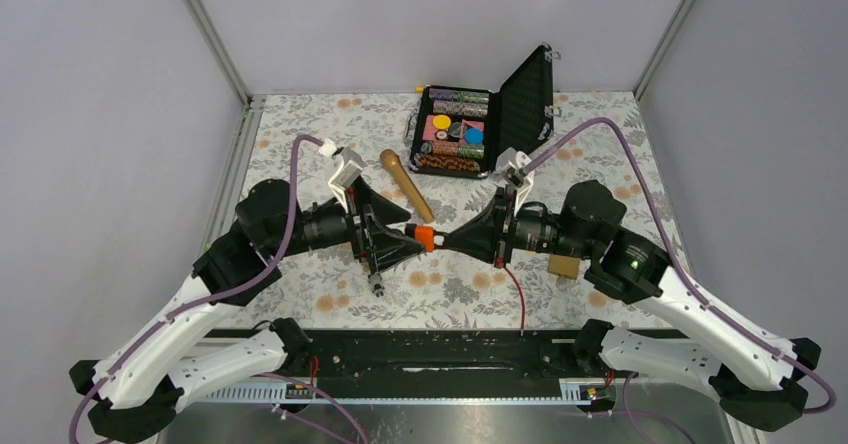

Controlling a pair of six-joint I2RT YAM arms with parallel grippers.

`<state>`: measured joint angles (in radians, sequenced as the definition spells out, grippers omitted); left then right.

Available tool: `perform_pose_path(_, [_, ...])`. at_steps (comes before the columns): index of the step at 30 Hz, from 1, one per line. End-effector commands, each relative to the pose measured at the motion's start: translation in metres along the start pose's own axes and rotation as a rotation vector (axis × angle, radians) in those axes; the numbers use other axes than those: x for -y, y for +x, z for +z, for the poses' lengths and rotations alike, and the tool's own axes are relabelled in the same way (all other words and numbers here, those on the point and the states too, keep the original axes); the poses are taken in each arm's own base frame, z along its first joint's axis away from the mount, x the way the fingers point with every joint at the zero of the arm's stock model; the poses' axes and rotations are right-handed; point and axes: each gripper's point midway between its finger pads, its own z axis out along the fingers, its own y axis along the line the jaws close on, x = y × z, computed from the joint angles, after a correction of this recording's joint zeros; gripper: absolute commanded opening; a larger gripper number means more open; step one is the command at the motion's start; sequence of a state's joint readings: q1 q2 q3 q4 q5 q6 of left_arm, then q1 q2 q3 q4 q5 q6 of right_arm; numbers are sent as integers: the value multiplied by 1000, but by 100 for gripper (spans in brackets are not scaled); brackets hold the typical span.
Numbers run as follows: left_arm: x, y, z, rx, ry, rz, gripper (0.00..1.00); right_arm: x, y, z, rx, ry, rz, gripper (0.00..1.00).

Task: Lock with the key
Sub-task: Lock the lock.

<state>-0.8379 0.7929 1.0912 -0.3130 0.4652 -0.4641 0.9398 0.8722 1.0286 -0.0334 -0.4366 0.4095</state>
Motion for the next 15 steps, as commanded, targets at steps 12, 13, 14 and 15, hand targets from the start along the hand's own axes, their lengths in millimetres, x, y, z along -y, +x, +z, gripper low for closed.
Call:
perform_pose_path(12, [-4, 45, 4, -250, 137, 232, 87, -13, 53, -49, -374, -116, -297, 0])
perform_pose_path(13, [-6, 52, 8, -274, 155, 227, 85, -14, 57, -48, -393, -132, -292, 0])
perform_pose_path(14, [-5, 59, 10, -299, 183, 221, 83, -14, 59, -46, -406, -145, -288, 0])
perform_pose_path(15, [-3, 66, 12, -323, 216, 215, 82, -13, 61, -45, -414, -147, -282, 0])
